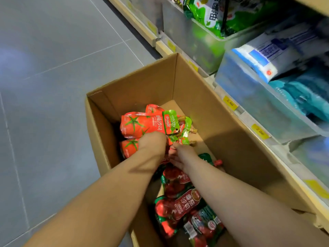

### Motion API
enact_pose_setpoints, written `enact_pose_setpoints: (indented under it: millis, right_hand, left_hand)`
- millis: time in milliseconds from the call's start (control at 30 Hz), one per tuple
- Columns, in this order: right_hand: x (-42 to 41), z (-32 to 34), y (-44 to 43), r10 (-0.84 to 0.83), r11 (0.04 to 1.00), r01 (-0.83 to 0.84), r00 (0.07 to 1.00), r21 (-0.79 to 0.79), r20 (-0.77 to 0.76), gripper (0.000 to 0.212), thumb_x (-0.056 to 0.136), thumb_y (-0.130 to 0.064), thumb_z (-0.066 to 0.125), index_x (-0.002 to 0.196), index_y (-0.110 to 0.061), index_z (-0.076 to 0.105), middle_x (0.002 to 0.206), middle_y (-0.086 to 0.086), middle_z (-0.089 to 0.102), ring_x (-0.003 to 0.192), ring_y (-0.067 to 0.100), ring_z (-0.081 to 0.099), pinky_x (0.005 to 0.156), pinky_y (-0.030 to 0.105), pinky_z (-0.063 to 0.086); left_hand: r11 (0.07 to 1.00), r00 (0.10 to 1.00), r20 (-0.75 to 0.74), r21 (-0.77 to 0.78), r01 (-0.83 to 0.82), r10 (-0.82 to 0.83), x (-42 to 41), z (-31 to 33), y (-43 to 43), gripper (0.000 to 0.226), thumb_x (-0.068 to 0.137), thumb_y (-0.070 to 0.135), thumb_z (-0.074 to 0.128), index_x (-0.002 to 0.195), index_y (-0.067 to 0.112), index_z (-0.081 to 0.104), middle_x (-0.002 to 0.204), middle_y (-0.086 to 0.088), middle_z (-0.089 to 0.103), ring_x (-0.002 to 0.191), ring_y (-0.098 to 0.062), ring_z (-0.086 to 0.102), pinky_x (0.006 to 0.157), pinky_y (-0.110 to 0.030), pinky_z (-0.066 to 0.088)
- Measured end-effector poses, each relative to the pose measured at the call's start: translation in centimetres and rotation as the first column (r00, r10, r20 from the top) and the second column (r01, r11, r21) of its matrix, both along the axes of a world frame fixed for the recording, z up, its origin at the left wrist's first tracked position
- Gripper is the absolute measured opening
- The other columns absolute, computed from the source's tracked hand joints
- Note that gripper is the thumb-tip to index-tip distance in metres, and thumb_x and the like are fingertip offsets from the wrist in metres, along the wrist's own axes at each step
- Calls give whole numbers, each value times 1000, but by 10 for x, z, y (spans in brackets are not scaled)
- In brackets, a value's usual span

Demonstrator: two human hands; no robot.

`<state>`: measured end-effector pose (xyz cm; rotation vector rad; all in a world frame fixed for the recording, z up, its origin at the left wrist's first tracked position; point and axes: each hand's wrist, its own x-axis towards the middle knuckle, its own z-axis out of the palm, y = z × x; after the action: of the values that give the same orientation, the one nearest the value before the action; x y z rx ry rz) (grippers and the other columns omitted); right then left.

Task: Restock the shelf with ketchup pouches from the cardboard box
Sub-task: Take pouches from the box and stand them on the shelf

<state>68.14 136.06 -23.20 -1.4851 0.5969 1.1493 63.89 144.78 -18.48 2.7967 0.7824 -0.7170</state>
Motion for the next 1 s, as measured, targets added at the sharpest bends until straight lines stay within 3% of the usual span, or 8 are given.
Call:
enact_pose_setpoints:
  millis: [133,267,367,467,633,733,867,1000]
  right_hand:
    - [3,5,0,-91,996,91,994,-14,52,16,90,-9,49,74,-8,49,66,8,50,53,16,48,43,22,47]
    - [10,18,-23,186,976,-134,921,-169,343,22,84,-9,58,65,-18,52,76,5,59,61,16,57,49,16,50]
    - [12,34,-43,125,987,-59,871,-151,475,13,83,-11,62,70,-12,59,77,12,67,63,18,65,54,20,48]
    - [17,62,-60,66,997,-78,830,-3,553,17,90,-11,55,74,-13,55,69,5,59,50,7,57,50,15,49]
    - [18,116,-97,346,927,-306,464,-219,816,29,90,-19,56,62,-25,51,57,-5,50,49,2,48,47,12,39]
    - [28,147,-124,88,985,-170,552,8,829,28,92,-13,54,64,-16,52,62,2,47,56,7,50,49,9,47]
    - [33,188,-154,-8,975,-183,542,128,841,28,94,-13,49,66,-14,53,65,4,53,52,3,55,52,10,50]
    - [37,231,-188,0,975,-200,452,101,892,24,93,-18,51,70,-18,57,70,-1,59,58,0,58,51,11,50]
  left_hand:
    - [996,998,-20,-68,58,-60,-2,3,-2,25,85,12,54,109,7,62,116,-13,64,109,-33,60,84,-36,48]
    - [976,996,78,-210,49,-34,-4,12,-10,26,74,28,69,95,14,64,99,-8,67,96,-30,64,75,-32,49]
    - [760,980,5,-632,-151,199,1,21,-8,15,72,22,75,78,19,62,73,2,62,71,-14,60,60,-21,48]
    - [556,876,63,-794,-247,478,2,26,-12,18,81,3,64,95,13,60,69,2,55,59,-9,49,47,-15,43]
    - [600,850,199,-784,-161,487,-7,30,-28,58,80,9,69,133,7,45,122,-10,57,116,-23,53,97,-24,39]
    - [605,901,237,-795,-35,364,-8,46,-54,75,78,18,73,142,10,34,137,-8,48,125,-21,48,107,-31,38]
    - [642,837,458,-746,179,300,6,76,-97,75,67,26,81,129,11,44,110,7,60,92,3,59,83,-5,45]
    - [736,731,621,-629,252,281,27,117,-122,77,58,35,86,121,11,50,120,-11,57,111,-22,56,99,-38,46]
